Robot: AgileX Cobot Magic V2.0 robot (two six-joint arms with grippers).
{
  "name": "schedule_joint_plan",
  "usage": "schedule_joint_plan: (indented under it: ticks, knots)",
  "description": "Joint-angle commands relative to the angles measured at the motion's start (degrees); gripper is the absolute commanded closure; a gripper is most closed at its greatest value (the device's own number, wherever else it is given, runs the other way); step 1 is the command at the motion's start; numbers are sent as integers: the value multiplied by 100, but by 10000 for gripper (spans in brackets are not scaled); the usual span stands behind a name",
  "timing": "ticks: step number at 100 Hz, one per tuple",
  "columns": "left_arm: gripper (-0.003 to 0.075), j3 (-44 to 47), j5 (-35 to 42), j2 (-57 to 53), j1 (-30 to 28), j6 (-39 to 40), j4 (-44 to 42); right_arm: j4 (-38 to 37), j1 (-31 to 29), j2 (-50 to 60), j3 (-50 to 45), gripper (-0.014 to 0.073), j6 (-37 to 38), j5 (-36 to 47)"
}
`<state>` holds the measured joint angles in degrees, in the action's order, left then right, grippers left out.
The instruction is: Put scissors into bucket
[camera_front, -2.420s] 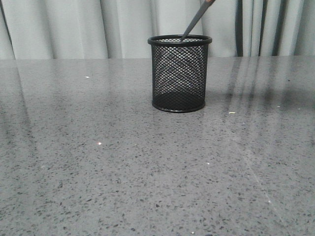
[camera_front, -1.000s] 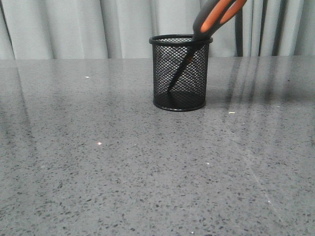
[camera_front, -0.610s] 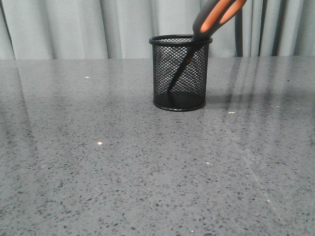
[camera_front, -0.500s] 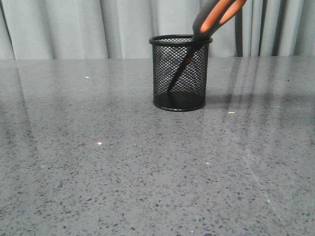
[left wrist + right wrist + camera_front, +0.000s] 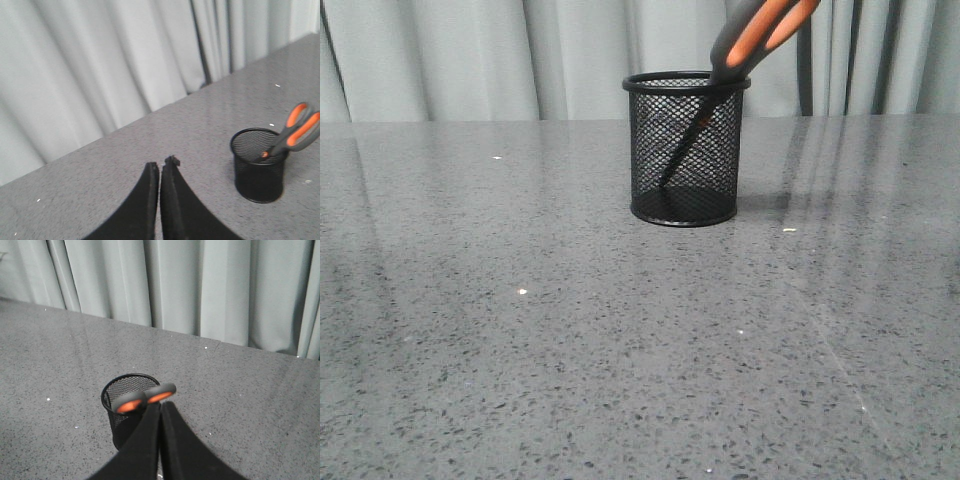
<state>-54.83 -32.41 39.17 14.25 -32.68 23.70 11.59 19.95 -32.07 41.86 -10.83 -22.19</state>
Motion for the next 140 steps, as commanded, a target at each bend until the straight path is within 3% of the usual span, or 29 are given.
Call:
schedule_joint_plan:
  ticks: [1,11,21,44,140]
  knots:
    - [740,910,1534,-679,-22,8,246,18,-36,530,-447,637,-7,930]
    - [740,2131,2271,-1567,-22,8,410,68,-36,1047,-1175,637,-7,1394]
    - [740,3007,2409,-2329,-22,8,598,80,-36,1454,-1750,637,-7,1663]
    - [740,3963,2429,-3600,-22,8,683,80,-36,1876,-2483,637,-7,2106]
    - [740,4108,2572,-3759,-34,94,488,80,-36,1876,-2515,638,-7,2100]
